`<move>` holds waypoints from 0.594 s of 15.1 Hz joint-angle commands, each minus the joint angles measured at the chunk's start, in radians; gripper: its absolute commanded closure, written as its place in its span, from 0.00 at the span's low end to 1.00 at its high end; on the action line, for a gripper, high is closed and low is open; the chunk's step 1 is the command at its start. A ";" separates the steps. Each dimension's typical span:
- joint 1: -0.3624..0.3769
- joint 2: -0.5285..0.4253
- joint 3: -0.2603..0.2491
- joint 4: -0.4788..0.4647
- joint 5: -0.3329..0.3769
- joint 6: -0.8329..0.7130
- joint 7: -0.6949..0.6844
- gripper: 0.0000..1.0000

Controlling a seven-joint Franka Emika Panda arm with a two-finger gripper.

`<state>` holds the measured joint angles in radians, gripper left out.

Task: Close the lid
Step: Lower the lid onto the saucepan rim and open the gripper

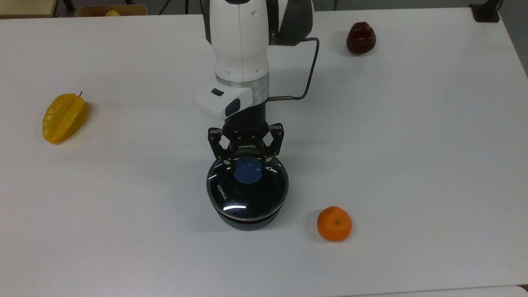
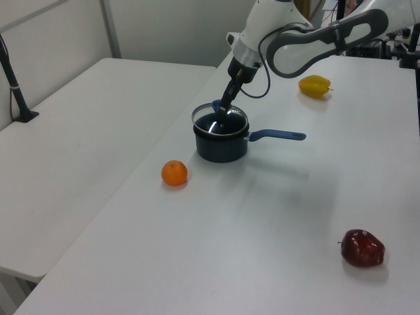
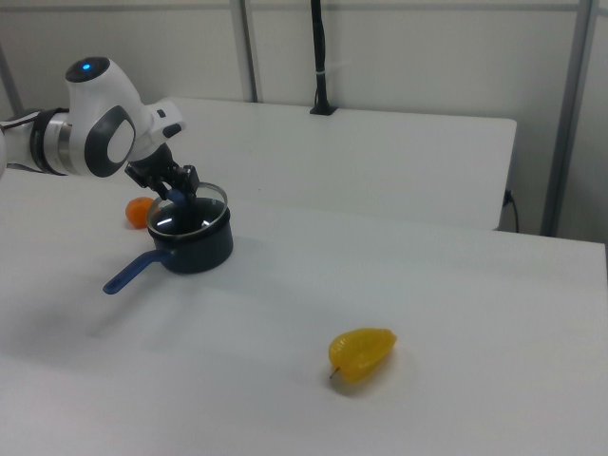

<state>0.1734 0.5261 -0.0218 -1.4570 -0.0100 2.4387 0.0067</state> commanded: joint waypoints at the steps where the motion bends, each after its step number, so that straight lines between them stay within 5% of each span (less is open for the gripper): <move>1: 0.012 -0.003 -0.006 -0.003 -0.004 0.005 -0.008 0.41; 9: 0.008 -0.002 -0.006 -0.020 -0.004 0.003 -0.008 0.40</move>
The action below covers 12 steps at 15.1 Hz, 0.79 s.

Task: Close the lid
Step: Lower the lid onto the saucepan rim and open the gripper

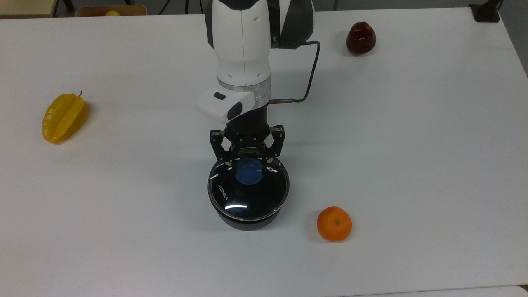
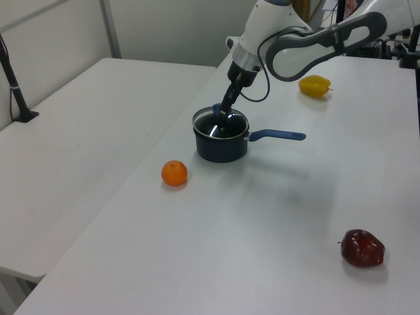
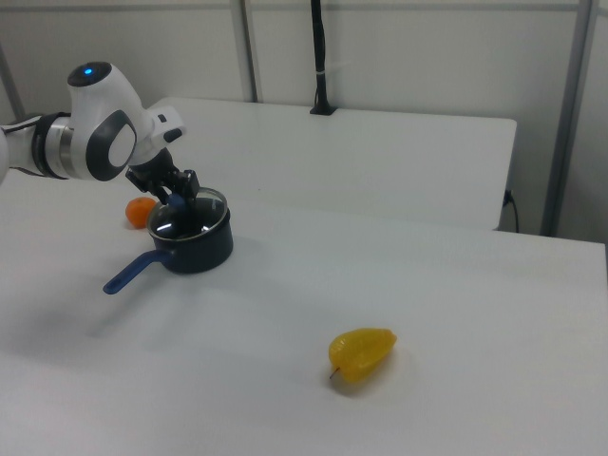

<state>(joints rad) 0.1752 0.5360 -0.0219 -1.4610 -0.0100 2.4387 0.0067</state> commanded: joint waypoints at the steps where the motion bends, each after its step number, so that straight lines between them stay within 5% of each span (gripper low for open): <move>1: 0.006 -0.011 -0.006 -0.016 -0.004 0.003 -0.008 0.39; 3: 0.006 -0.008 -0.006 -0.016 -0.004 0.005 -0.010 0.38; 6: 0.004 0.010 -0.006 -0.013 -0.008 0.008 -0.008 0.16; 12: 0.003 0.009 -0.006 -0.013 -0.010 0.007 -0.008 0.00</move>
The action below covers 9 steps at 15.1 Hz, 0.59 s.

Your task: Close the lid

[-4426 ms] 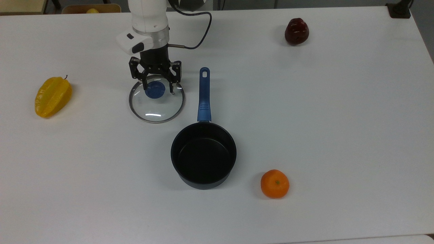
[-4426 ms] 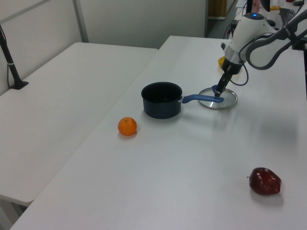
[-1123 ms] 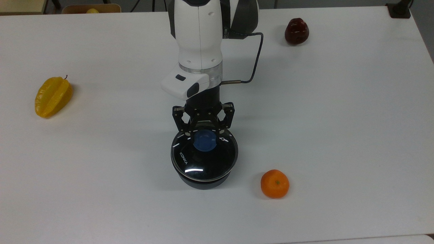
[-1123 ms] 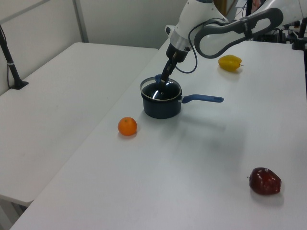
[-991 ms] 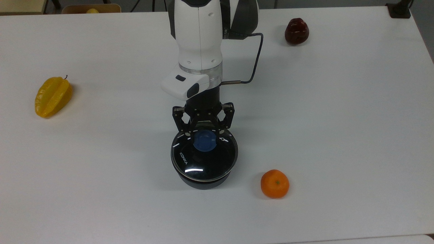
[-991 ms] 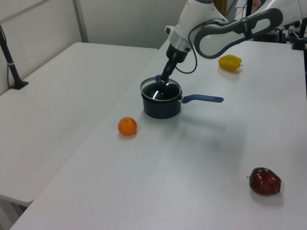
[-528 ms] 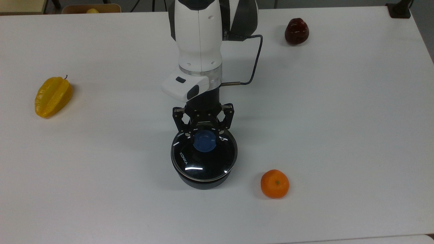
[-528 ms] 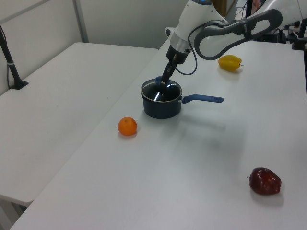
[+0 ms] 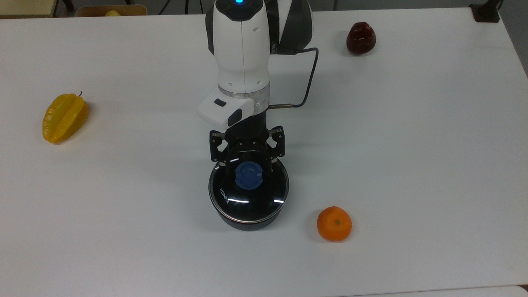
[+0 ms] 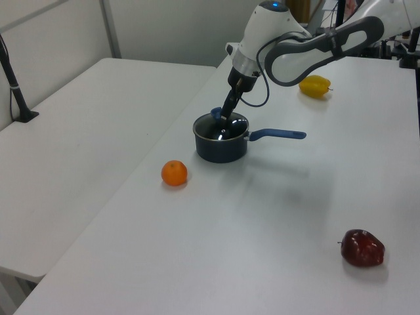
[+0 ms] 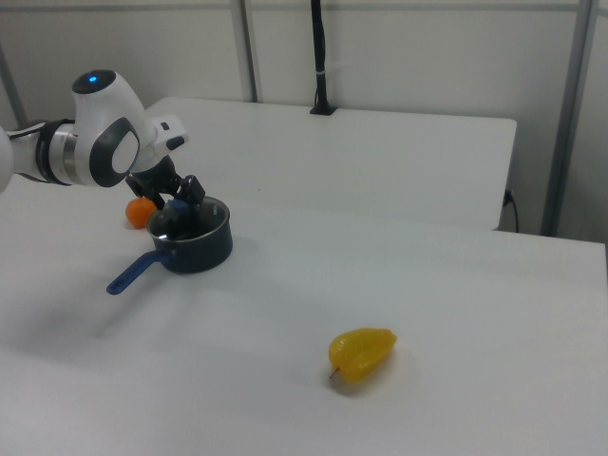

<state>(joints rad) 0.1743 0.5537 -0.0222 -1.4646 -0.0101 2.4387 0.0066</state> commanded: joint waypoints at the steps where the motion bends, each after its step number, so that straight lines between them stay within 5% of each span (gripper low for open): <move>1: 0.007 -0.011 -0.007 -0.010 -0.010 0.006 -0.008 0.00; 5: 0.005 -0.076 -0.015 -0.061 -0.010 -0.018 0.006 0.00; 9: -0.006 -0.266 -0.018 -0.218 -0.022 -0.156 0.012 0.00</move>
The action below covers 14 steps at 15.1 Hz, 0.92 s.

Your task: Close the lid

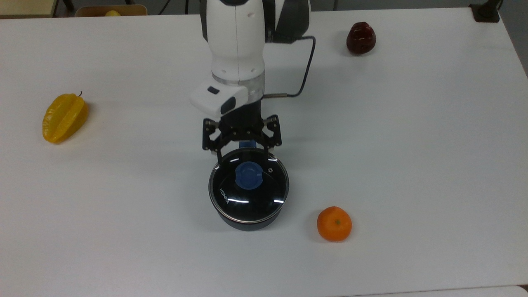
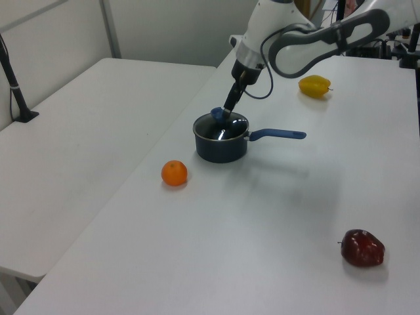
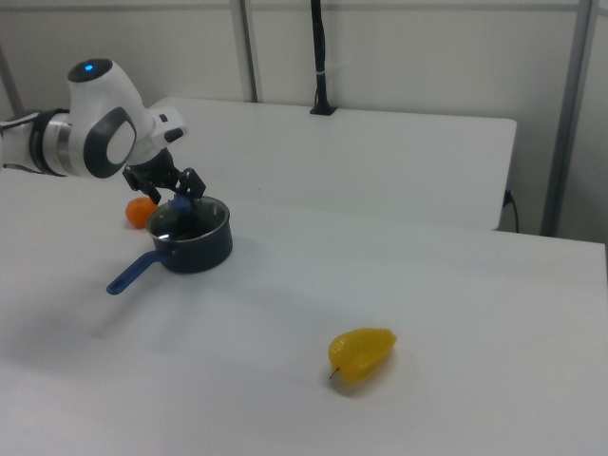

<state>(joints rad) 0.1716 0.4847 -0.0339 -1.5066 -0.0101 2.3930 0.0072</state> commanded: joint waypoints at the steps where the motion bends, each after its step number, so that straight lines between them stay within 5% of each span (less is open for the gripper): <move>1: -0.006 -0.243 -0.006 -0.193 -0.025 -0.182 0.014 0.00; 8: -0.036 -0.474 -0.006 -0.195 -0.027 -0.714 0.020 0.00; 14: -0.141 -0.561 -0.006 -0.192 -0.024 -0.787 0.019 0.00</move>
<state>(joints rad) 0.0613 -0.0317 -0.0412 -1.6594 -0.0225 1.6117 0.0134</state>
